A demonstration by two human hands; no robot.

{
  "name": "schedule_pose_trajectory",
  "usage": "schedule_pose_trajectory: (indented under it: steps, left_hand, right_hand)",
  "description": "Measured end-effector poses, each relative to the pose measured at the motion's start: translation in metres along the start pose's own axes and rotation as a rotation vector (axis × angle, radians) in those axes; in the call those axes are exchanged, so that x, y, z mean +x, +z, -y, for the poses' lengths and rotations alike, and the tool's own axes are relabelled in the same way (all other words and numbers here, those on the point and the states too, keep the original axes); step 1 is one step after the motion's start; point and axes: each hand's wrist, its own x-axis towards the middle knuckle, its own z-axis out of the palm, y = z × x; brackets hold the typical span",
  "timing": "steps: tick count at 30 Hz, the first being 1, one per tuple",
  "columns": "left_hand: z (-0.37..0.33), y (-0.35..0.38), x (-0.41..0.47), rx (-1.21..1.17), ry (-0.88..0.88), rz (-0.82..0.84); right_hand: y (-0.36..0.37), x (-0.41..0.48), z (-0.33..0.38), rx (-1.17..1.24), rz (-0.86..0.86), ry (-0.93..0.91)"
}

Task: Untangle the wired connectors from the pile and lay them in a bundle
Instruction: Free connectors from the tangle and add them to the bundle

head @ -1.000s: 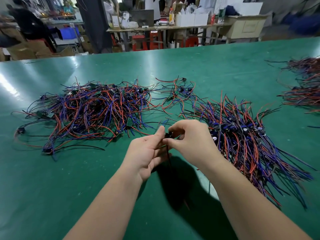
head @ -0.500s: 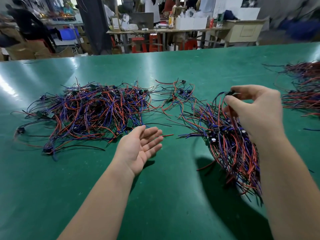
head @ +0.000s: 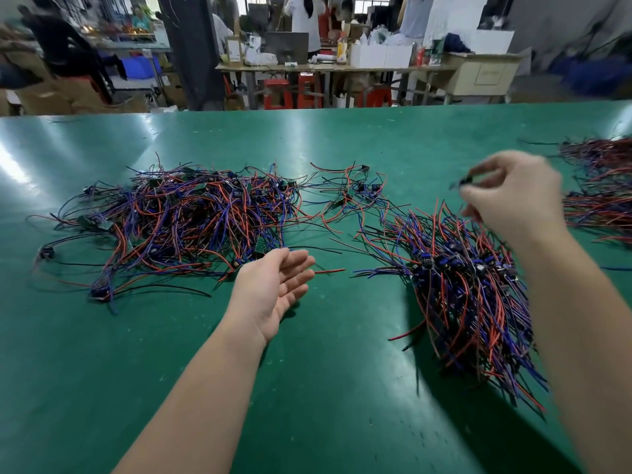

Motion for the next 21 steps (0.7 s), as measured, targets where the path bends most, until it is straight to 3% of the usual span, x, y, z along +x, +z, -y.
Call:
schedule_pose_trajectory:
  steps: [3,6,11,15,21]
  left_hand:
    - [0.002,-0.001,0.002,0.183,0.137,-0.087]
    - [0.005,-0.008,0.009,0.511,0.36,-0.198]
    - [0.007,-0.024,0.017,1.088,0.564,-0.398]
    - [0.012,-0.033,0.021,1.472,0.399,-0.388]
    - [0.011,-0.035,0.028,1.598,0.456,-0.482]
  right_hand:
    - [0.007,-0.015,-0.019,-0.398,0.248,0.09]
    - [0.008,-0.024,-0.023,-0.479,0.382,0.172]
    - [0.009,-0.025,-0.013,-0.539,0.341,0.153]
    - [0.016,-0.027,-0.008,-0.538,0.3,0.12]
    - [0.033,-0.033,0.026,-0.278,0.079,-0.099]
